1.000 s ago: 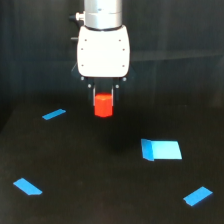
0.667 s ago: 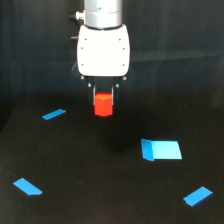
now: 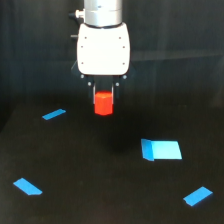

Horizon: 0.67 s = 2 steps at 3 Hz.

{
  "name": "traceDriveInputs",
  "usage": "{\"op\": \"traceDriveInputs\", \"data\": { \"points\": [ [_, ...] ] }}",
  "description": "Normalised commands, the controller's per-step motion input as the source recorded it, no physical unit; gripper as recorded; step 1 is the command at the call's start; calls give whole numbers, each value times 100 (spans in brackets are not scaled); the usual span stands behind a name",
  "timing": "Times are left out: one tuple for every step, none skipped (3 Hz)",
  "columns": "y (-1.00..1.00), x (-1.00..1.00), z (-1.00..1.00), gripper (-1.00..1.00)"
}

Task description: Pick up the red object from the table

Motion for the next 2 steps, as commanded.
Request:
{"op": "traceDriveInputs", "data": {
  "points": [
    [-9, -4, 7, -89],
    [-8, 5, 21, -100]
  ]
}}
